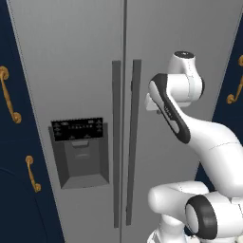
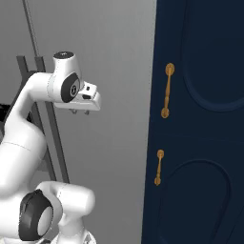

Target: Take the strawberry from the fridge and place it on top of the pancake, located on the dining counter.

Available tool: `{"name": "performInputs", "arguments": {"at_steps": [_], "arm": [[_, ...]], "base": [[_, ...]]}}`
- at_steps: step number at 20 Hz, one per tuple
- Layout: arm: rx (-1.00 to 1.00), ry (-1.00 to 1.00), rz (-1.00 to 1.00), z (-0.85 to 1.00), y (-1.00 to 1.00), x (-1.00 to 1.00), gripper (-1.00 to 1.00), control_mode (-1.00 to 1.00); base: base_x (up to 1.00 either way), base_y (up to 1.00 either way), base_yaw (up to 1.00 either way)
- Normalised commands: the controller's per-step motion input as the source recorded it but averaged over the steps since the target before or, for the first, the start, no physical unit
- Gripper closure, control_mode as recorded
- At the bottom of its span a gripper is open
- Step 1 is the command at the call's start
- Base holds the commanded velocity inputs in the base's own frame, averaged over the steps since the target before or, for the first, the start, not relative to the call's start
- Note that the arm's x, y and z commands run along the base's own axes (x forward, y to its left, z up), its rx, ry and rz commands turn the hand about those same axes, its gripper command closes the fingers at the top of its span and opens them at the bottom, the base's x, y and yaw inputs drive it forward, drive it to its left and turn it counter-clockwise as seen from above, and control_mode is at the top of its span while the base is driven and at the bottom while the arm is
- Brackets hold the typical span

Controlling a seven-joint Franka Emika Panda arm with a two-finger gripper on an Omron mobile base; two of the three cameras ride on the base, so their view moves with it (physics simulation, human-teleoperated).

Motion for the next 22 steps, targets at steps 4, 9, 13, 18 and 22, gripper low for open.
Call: {"name": "performInputs", "arguments": {"at_steps": [4,9,13,18,22], "arm": [[0.0,-0.04,0.0,0.0,0.0,-0.18,-1.0,-1.0],[0.0,-0.01,0.0,0.0,0.0,-0.08,-1.0,1.0],[0.0,0.0,0.0,0.0,0.0,0.0,-1.0,1.0],[0.0,0.0,0.0,0.0,0.0,0.0,-1.0,1.0],[0.0,0.0,0.0,0.0,0.0,0.0,-1.0,1.0]], "base": [[0.0,0.0,0.0],[-0.5,0.03,0.0],[-0.25,0.39,-0.01],[0.0,0.4,-0.06],[0.0,0.35,-0.05]]}}
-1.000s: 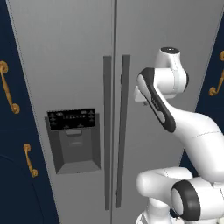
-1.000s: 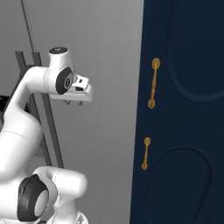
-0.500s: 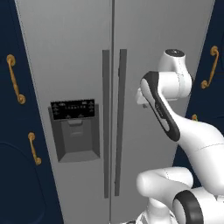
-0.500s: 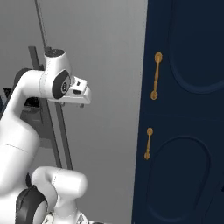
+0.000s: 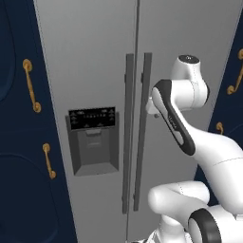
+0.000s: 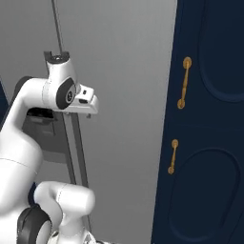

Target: Take the strawberry from the fridge and place it on top of the pancake, located on the dining counter.

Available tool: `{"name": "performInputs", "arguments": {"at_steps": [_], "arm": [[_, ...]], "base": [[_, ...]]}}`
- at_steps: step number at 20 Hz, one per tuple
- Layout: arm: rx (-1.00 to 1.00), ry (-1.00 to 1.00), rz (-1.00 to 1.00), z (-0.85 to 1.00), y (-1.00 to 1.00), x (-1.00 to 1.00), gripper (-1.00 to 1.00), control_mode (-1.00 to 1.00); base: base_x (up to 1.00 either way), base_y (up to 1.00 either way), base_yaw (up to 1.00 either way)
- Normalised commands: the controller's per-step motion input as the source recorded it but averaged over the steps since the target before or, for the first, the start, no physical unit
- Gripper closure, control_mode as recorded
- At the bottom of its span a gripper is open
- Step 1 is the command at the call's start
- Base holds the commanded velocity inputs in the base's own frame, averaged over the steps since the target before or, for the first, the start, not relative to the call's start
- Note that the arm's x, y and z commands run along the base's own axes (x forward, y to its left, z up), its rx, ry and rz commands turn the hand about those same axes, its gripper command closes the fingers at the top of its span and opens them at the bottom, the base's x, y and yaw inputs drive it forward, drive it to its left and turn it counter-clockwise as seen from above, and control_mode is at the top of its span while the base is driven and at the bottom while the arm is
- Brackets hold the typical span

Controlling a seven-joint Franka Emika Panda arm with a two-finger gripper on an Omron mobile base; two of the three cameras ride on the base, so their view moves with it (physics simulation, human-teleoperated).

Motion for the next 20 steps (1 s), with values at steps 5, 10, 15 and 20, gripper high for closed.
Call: {"name": "performInputs", "arguments": {"at_steps": [5,10,15,20], "arm": [[0.0,0.0,0.0,0.0,0.0,0.0,-1.0,1.0],[0.0,0.0,0.0,0.0,0.0,0.0,-1.0,1.0],[0.0,0.0,0.0,0.0,0.0,0.0,-1.0,1.0],[0.0,0.0,0.0,0.0,0.0,0.0,-1.0,1.0]], "base": [[0.0,0.45,-0.07],[0.0,0.35,-0.04],[0.0,0.45,-0.03],[-0.28,0.06,-0.05]]}}
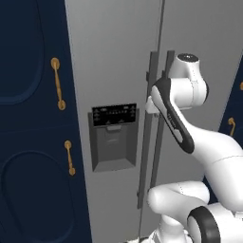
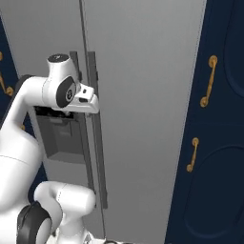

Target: Take the strawberry from the fridge and place it on top of the pancake, located on the dining counter.

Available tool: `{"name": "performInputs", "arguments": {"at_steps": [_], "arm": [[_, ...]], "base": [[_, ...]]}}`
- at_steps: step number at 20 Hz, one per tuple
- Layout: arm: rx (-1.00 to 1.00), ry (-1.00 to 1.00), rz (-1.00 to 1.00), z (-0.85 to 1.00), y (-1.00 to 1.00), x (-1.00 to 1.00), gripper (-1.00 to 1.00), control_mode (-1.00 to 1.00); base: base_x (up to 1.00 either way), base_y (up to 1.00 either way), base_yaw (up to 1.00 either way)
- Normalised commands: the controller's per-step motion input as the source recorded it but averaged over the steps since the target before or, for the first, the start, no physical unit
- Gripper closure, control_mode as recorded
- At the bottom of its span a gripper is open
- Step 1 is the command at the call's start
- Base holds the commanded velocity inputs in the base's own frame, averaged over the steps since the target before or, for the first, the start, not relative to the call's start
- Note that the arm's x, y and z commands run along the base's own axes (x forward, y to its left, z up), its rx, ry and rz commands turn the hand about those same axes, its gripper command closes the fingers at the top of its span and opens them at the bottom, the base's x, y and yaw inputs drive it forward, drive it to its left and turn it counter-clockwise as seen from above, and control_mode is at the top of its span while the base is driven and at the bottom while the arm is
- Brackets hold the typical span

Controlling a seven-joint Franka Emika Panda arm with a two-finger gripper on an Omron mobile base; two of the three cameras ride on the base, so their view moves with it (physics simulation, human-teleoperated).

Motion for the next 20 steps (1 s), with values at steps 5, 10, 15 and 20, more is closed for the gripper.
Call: {"name": "performInputs", "arguments": {"at_steps": [5,10,15,20], "arm": [[0.0,0.0,0.0,0.0,0.0,0.0,-1.0,1.0],[0.0,0.0,0.0,0.0,0.0,0.0,-1.0,1.0],[0.0,-0.07,0.01,0.0,-0.09,0.04,-1.0,-1.0],[0.0,-0.18,0.1,-0.04,-0.21,0.48,-1.0,-1.0]], "base": [[-0.5,-0.15,-0.02],[-0.35,-0.11,0.0],[-0.08,-0.05,0.0],[0.0,0.0,0.0]]}}
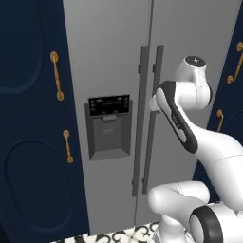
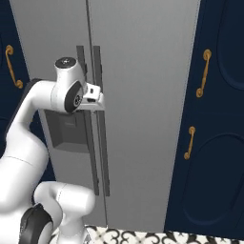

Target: Take the strawberry from the fridge and place it on top of the pancake, located on the dining counter.

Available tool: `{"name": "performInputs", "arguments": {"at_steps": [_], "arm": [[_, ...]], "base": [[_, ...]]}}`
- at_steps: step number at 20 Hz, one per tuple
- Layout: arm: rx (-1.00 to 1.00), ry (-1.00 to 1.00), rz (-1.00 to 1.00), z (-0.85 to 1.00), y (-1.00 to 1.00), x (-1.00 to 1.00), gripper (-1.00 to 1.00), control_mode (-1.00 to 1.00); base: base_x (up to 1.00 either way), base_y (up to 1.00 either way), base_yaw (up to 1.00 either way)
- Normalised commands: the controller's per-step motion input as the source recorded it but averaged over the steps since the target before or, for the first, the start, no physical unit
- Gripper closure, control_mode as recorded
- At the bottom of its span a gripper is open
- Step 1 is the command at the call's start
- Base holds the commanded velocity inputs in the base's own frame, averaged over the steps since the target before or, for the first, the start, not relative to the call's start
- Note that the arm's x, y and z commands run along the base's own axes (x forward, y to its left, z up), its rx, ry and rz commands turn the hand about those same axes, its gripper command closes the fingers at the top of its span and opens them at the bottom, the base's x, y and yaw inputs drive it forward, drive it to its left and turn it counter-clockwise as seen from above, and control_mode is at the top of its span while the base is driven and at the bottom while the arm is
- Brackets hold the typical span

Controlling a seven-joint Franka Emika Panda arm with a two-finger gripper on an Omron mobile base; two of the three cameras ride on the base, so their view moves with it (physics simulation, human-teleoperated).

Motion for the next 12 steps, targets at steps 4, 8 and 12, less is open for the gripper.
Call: {"name": "performInputs", "arguments": {"at_steps": [4,8,12], "arm": [[0.0,-0.21,-0.01,-0.03,-0.07,0.86,-1.0,-1.0],[0.04,-0.15,-0.21,-0.03,-0.03,0.81,-1.0,-1.0],[0.19,-0.04,-0.13,0.0,-0.09,0.6,-1.0,-1.0]], "base": [[0.0,0.0,0.0],[0.0,0.0,0.0],[0.0,0.0,0.0]]}}
